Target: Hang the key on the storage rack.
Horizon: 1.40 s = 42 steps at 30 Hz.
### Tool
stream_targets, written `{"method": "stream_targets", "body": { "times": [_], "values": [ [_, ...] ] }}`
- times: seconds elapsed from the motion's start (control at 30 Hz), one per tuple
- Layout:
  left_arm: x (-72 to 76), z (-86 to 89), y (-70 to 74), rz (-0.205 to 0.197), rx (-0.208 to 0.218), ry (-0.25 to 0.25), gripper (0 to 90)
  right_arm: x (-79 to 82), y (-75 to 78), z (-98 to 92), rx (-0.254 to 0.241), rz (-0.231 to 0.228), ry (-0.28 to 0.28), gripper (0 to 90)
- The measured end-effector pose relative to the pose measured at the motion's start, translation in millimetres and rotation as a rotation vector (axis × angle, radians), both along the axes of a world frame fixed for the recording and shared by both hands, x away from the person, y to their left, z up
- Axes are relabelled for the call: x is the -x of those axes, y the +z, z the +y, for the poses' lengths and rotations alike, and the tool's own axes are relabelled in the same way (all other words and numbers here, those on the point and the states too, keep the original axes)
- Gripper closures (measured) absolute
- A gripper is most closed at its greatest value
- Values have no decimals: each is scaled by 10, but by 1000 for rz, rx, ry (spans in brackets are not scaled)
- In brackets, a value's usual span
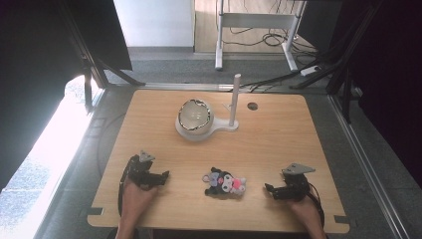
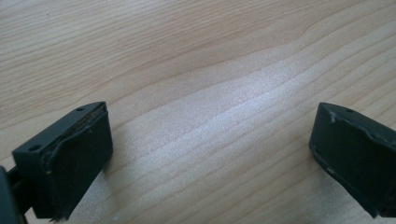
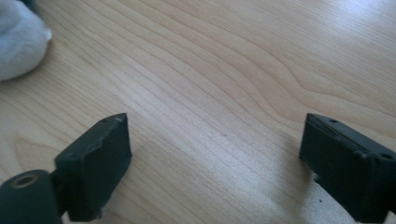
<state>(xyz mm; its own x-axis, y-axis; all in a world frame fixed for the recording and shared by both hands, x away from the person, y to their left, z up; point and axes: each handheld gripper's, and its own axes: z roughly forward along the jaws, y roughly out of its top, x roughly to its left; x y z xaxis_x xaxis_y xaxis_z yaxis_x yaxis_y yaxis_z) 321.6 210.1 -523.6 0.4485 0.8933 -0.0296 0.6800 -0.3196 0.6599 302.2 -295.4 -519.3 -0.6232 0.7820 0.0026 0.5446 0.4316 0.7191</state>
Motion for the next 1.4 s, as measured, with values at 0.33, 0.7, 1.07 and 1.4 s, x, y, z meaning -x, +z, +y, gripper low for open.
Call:
{"method": "stream_targets", "body": {
  "times": [0.33,0.7,1.07,1.4],
  "values": [
    [-13,-2,1,1,-2,-1,0,-9,-3,5,2,2,-8,81],
    [-17,-3,1,1,-3,-1,0,-18,-7,31,11,15,-1,24],
    [-17,-3,1,1,-3,-2,0,11,97,137,55,42,86,5],
    [-17,-3,1,1,-3,-1,0,32,266,440,74,111,230,10]
  ]
}}
